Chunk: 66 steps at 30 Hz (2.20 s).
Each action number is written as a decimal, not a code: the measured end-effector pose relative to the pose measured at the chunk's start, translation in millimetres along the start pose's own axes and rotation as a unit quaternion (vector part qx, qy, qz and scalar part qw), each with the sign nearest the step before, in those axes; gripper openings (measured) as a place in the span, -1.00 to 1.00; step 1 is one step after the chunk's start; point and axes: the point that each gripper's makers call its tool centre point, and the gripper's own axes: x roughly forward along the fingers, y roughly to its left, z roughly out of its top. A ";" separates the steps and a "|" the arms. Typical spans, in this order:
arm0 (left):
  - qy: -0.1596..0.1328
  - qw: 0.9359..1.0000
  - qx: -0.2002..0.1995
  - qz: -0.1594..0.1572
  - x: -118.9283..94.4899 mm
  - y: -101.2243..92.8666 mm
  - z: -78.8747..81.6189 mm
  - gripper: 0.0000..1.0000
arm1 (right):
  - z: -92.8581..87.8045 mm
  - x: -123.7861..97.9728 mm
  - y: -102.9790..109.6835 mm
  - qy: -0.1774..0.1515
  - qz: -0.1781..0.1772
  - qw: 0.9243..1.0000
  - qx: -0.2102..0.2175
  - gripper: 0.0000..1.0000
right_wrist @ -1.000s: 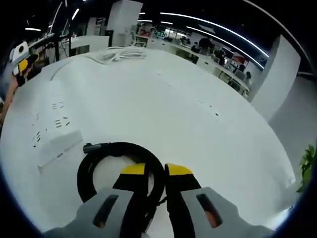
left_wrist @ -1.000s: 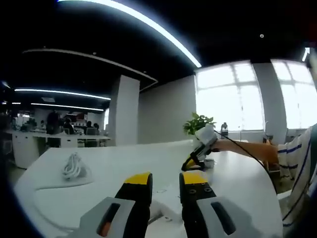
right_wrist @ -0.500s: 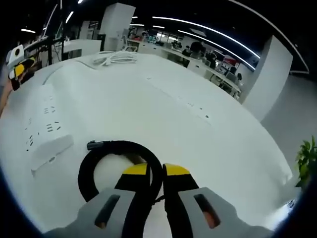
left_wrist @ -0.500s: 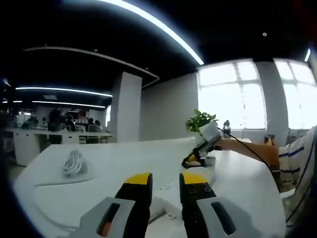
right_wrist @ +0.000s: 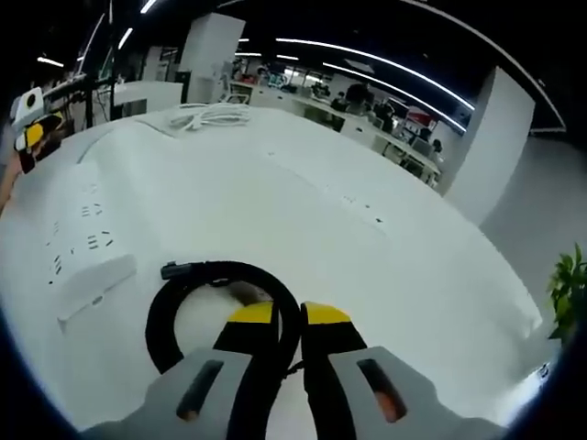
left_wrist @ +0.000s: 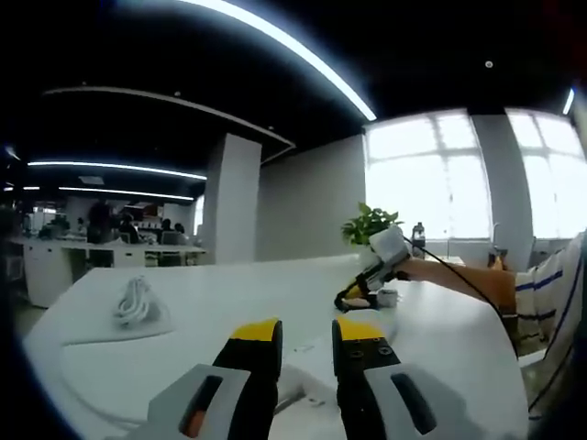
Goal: Straighten the power strip on the desk, plug the charger into it
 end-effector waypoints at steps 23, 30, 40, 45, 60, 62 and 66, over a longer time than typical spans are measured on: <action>0.008 1.000 0.024 0.011 -3.3 0.2 1.3 -0.57 | 44.2 -33.6 18.2 -0.120 0.014 0.992 0.020 -0.86; 0.021 0.999 0.032 0.019 -3.1 4.6 -3.5 -0.57 | 61.6 -44.9 24.0 -0.165 0.031 0.985 0.036 -0.87; 0.031 0.998 0.051 0.014 3.5 9.3 0.3 -0.56 | 80.2 -75.6 31.3 -0.232 0.055 0.969 0.064 -0.89; 0.033 0.998 0.059 0.007 5.3 5.8 1.7 -0.56 | 86.7 -82.7 29.7 -0.249 0.067 0.963 0.075 -0.89; 0.050 0.996 0.069 -0.031 33.5 -19.2 -4.6 -0.56 | 98.7 -98.6 46.8 -0.289 0.095 0.947 0.100 -0.90; 0.051 0.995 0.070 -0.046 39.8 -28.5 -5.6 -0.56 | 98.8 -100.7 51.4 -0.294 0.097 0.946 0.101 -0.90; 0.064 0.993 0.076 -0.062 54.4 -41.9 -10.0 -0.56 | 101.7 -104.7 54.7 -0.305 0.104 0.941 0.107 -0.90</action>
